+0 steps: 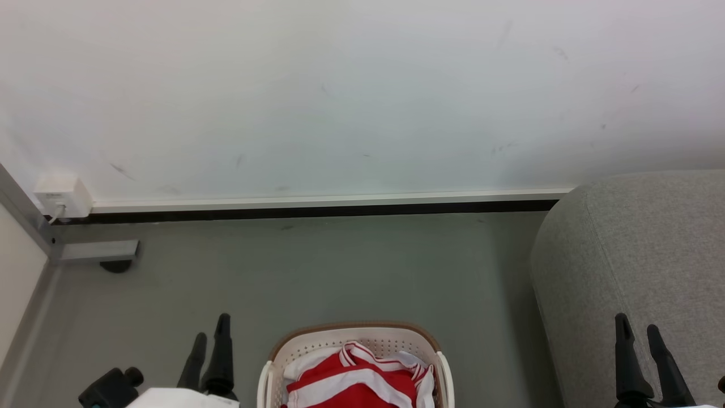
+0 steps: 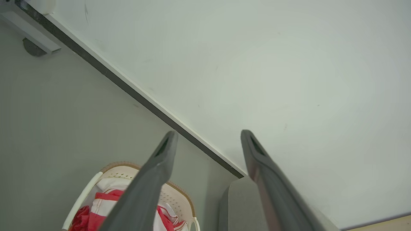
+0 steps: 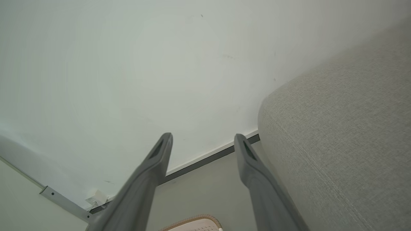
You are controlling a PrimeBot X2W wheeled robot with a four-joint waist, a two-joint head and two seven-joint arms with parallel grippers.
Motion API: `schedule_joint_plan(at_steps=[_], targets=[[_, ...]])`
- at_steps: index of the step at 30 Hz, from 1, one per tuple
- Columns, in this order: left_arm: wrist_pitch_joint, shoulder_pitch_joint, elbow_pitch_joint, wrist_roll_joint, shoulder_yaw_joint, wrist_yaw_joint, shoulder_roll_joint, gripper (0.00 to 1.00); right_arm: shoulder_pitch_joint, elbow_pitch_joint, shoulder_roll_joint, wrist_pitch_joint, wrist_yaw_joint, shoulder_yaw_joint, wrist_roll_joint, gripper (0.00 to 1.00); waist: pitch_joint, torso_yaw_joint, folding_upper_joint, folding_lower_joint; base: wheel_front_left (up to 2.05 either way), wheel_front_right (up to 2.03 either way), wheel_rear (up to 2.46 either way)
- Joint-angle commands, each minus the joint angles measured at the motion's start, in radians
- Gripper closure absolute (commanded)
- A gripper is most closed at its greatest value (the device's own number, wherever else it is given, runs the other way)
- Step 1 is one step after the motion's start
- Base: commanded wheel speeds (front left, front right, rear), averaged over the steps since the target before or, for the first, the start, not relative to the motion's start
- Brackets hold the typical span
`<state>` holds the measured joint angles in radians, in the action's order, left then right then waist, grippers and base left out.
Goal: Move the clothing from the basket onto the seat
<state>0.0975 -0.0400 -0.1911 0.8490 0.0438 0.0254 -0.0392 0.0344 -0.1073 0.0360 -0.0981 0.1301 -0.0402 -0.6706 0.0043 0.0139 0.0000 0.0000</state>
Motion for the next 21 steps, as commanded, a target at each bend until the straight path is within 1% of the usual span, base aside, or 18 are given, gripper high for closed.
schedule_joint_plan(at_steps=[1, 10, 21], targets=[[0.011, -0.002, 0.016, -0.037, 0.003, -0.003, -0.009, 0.00, 0.003, 0.019, 0.011, -0.010, 0.001, 0.000, 0.034, 0.00, 0.000, 0.000, 0.0000, 0.0000, 0.00, 0.00, 0.00], [0.036, 0.005, 0.026, -0.144, 0.019, -0.012, -0.010, 0.00, 0.018, 0.038, 0.012, -0.036, 0.001, 0.003, 0.144, 0.00, -0.001, 0.002, 0.0000, 0.0000, 0.00, 0.00, 0.00], [0.067, 0.009, 0.020, -0.292, 0.045, -0.013, -0.011, 0.00, 0.033, 0.055, 0.014, -0.066, 0.001, 0.003, 0.261, 0.00, 0.001, 0.004, 0.0000, 0.0000, 0.00, 0.00, 0.00]])
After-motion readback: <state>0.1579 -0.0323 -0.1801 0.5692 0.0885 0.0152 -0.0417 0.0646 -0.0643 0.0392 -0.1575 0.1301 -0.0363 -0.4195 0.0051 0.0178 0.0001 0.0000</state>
